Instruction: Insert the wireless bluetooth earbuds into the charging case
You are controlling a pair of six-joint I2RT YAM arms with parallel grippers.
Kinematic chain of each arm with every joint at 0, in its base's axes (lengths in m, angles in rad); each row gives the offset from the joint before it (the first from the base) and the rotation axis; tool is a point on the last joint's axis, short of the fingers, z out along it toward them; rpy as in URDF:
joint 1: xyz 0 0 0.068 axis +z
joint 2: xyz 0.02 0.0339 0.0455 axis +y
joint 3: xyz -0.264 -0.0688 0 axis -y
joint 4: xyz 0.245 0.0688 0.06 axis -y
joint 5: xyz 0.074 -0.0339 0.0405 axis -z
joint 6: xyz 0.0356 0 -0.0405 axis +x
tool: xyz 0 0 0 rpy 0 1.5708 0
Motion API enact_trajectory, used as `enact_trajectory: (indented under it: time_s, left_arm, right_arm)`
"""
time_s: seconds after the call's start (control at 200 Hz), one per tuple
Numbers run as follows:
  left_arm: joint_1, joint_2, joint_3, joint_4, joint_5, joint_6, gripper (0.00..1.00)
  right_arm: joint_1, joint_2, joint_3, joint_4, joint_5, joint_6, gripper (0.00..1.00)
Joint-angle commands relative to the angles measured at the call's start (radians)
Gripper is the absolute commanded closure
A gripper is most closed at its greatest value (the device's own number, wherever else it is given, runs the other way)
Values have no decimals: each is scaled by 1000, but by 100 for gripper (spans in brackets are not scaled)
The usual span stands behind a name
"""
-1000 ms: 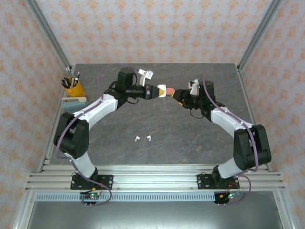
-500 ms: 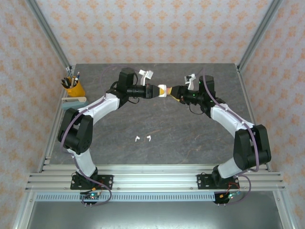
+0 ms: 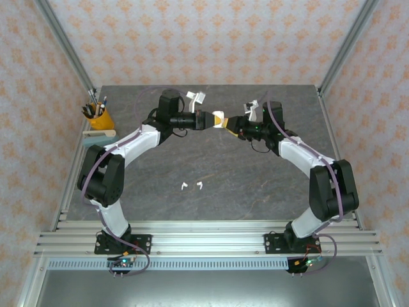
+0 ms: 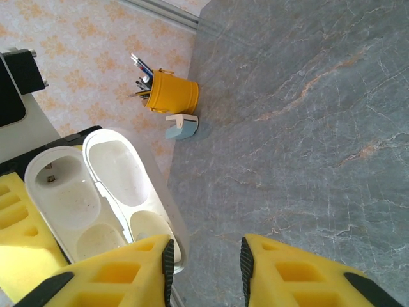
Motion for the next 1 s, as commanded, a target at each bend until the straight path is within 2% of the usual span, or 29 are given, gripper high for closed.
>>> enact_trajectory:
  time_s: [0.0, 0.365, 0.601, 0.806, 0.901, 0.996]
  left_arm:
    - [4, 1, 34, 42, 30, -14, 100]
    - [4, -1, 18, 65, 27, -27, 100]
    - [4, -2, 12, 88, 26, -43, 100]
    - [4, -5, 9, 90, 16, -47, 100]
    - [4, -5, 7, 87, 11, -47, 94]
    - [4, -7, 9, 77, 5, -43, 82]
  right_arm:
    - [8, 13, 51, 56, -14, -4, 66]
    - [25, 47, 100, 66, -24, 8, 69]
    - [27, 55, 98, 81, -22, 15, 83]
    - [26, 57, 107, 75, -13, 13, 91]
    - [26, 57, 116, 58, -7, 4, 95]
    - [26, 56, 132, 24, 1, -16, 99]
